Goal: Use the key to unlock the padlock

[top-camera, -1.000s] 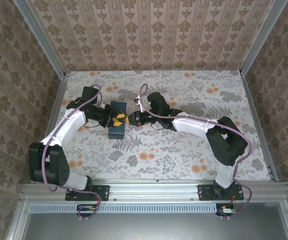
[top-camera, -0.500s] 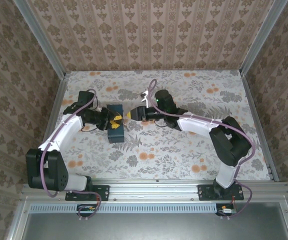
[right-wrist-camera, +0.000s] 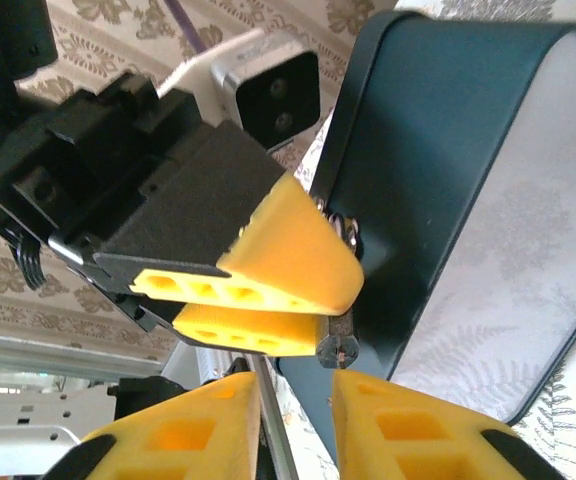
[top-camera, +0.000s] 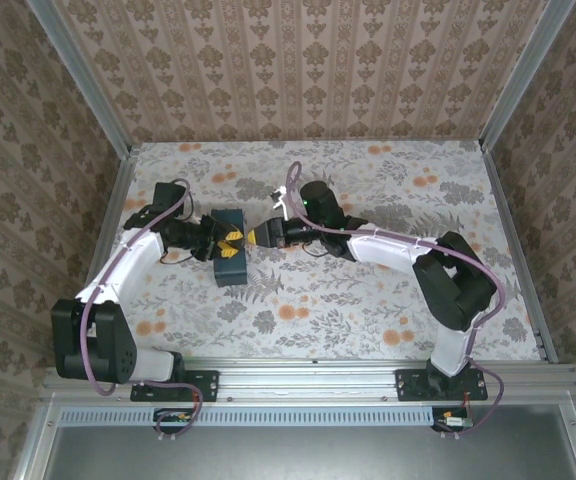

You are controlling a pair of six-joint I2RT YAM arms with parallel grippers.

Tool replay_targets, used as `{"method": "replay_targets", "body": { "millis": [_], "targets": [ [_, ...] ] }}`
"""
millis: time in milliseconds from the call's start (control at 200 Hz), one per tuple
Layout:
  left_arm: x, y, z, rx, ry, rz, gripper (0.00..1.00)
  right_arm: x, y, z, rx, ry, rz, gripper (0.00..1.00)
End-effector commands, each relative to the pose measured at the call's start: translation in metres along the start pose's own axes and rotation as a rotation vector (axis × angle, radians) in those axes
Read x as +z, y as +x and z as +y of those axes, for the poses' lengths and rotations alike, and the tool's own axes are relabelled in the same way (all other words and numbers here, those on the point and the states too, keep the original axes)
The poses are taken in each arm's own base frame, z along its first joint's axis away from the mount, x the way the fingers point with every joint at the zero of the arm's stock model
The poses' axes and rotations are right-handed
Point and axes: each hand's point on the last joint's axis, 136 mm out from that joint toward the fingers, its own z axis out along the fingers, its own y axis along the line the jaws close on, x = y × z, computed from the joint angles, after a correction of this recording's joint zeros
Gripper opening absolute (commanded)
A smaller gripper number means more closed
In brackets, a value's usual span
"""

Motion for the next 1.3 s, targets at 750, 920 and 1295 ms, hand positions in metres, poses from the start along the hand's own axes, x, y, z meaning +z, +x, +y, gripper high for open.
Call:
{"method": "replay_targets", "body": {
  "millis": [750, 920, 1295],
  "targets": [
    [-0.005, 0.021, -0.016, 0.051, 0.077, 0.032, 0.04, 0.031, 0.000, 0.015, 0.009, -0.087, 0.014, 0.00],
    [-0.007, 0.018, -0.012, 0.033, 0.068, 0.028, 0.05, 0.022, -0.001, 0.016, -0.011, -0.068, 0.005, 0.04],
    [-0.019, 0.009, -0.001, 0.042, 0.000, 0.048, 0.07, -0.062, 0.008, -0.027, -0.689, 0.363, 0.075, 0.40]
  ]
}}
